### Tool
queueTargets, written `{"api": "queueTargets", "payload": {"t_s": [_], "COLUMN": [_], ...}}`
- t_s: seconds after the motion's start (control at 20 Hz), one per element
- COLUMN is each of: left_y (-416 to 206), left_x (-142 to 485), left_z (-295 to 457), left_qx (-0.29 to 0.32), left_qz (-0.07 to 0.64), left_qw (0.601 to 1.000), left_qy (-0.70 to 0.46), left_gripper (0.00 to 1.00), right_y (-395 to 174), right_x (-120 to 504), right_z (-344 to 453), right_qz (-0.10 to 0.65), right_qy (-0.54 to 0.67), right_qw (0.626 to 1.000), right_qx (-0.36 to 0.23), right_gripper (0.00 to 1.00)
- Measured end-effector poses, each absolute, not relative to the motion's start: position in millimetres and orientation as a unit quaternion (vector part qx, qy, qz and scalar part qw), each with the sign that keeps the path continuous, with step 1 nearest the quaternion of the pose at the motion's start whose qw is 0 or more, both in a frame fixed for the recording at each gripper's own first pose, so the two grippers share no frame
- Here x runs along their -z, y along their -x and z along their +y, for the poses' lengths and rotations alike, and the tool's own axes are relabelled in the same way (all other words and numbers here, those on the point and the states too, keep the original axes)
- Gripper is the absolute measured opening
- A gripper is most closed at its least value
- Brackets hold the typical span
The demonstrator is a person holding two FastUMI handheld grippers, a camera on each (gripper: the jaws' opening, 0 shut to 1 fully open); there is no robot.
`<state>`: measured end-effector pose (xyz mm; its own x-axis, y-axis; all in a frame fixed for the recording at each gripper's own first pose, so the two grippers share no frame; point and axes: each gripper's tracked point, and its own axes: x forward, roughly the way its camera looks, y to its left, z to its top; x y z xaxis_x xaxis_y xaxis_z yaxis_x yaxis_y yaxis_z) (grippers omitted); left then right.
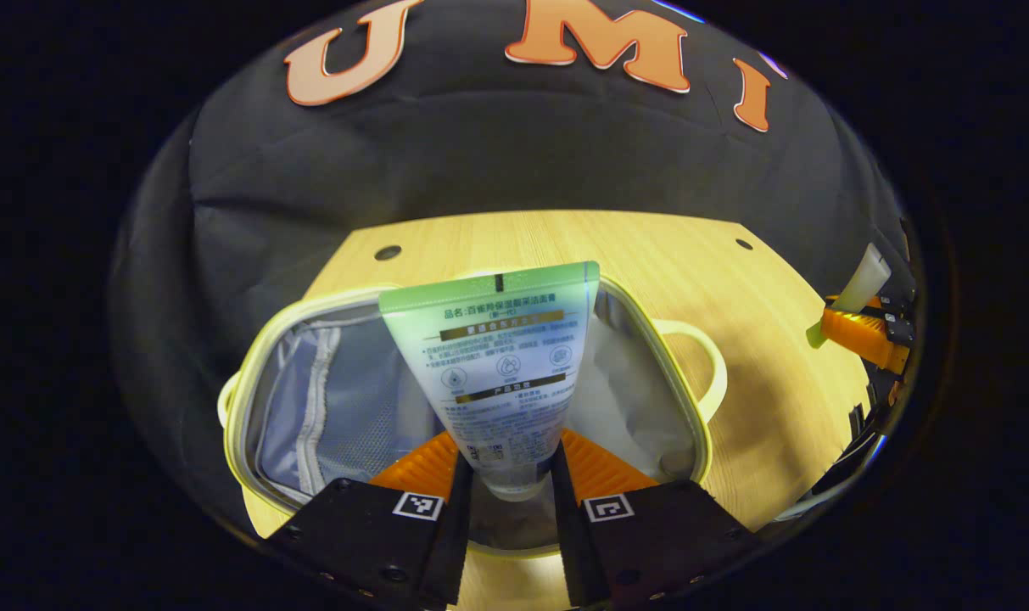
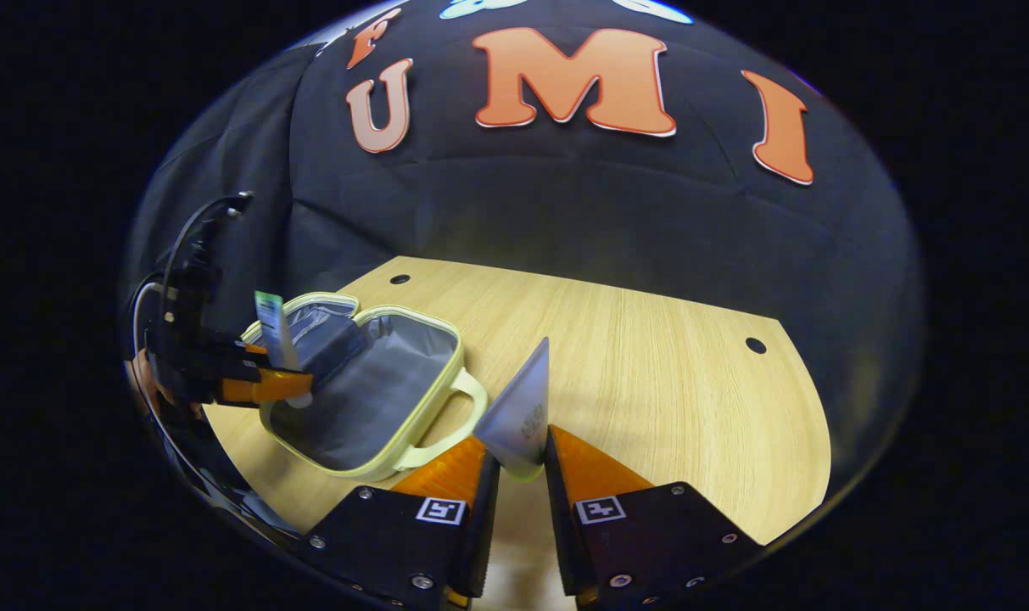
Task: First open the suitcase, pack the skin care products into it, and then close the suitcase.
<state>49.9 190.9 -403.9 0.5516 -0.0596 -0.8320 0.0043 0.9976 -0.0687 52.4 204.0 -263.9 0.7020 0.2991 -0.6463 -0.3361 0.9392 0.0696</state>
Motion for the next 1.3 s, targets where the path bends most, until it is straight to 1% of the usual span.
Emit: {"api": "queueTargets", "payload": {"t_s": [0.15, 0.3, 0.35, 0.5, 0.6, 0.65, 0.75, 0.8, 0.9, 0.95, 1.05, 1.2, 1.3], "left_y": [-49.6, -50.1, -49.9, -51.8, -52.9, -54.2, -59.0, -60.2, -62.1, -64.0, -63.0, -46.7, -36.9], "left_x": [429.0, 446.7, 448.8, 451.6, 453.9, 451.0, 442.8, 436.9, 415.8, 403.2, 376.3, 342.8, 340.9], "left_z": [191.1, 189.5, 188.5, 185.0, 184.0, 181.9, 183.4, 185.4, 195.5, 206.3, 230.1, 284.7, 324.0], "left_qx": [0.033, 0.049, 0.051, 0.060, 0.061, 0.068, 0.074, 0.075, 0.071, 0.065, 0.047, 0.015, -0.016], "left_qz": [0.519, 0.539, 0.543, 0.542, 0.542, 0.535, 0.517, 0.507, 0.485, 0.469, 0.448, 0.431, 0.422], "left_qw": [0.853, 0.839, 0.835, 0.835, 0.834, 0.837, 0.846, 0.851, 0.863, 0.873, 0.886, 0.896, 0.901], "left_qy": [0.042, 0.060, 0.065, 0.079, 0.084, 0.092, 0.105, 0.113, 0.120, 0.118, 0.109, 0.103, 0.101], "left_gripper": [0.46, 0.45, 0.47, 0.51, 0.52, 0.55, 0.57, 0.59, 0.71, 0.80, 0.92, 0.93, 0.93], "right_y": [-47.4, -43.5, -43.6, -43.7, -42.3, -42.3, -46.4, -44.5, -42.4, -43.4, -45.9, -41.6, -38.3], "right_x": [257.9, 258.3, 258.5, 266.2, 271.3, 272.6, 275.3, 275.9, 279.0, 282.4, 292.1, 303.3, 309.6], "right_z": [237.6, 268.0, 277.7, 296.7, 305.7, 309.9, 314.0, 313.8, 317.0, 323.1, 336.3, 352.4, 360.9], "right_qz": [0.352, 0.362, 0.365, 0.382, 0.395, 0.400, 0.403, 0.407, 0.418, 0.422, 0.432, 0.451, 0.461], "right_qy": [0.025, 0.016, 0.011, 0.003, -0.001, -0.003, -0.003, -0.003, -0.004, -0.003, 0.002, 0.007, 0.012], "right_qw": [0.920, 0.917, 0.915, 0.910, 0.904, 0.901, 0.900, 0.898, 0.892, 0.888, 0.882, 0.869, 0.863], "right_qx": [-0.172, -0.169, -0.169, -0.164, -0.164, -0.167, -0.168, -0.169, -0.175, -0.180, -0.187, -0.203, -0.208], "right_gripper": [0.33, 0.33, 0.33, 0.33, 0.33, 0.33, 0.33, 0.33, 0.33, 0.33, 0.33, 0.34, 0.33]}}
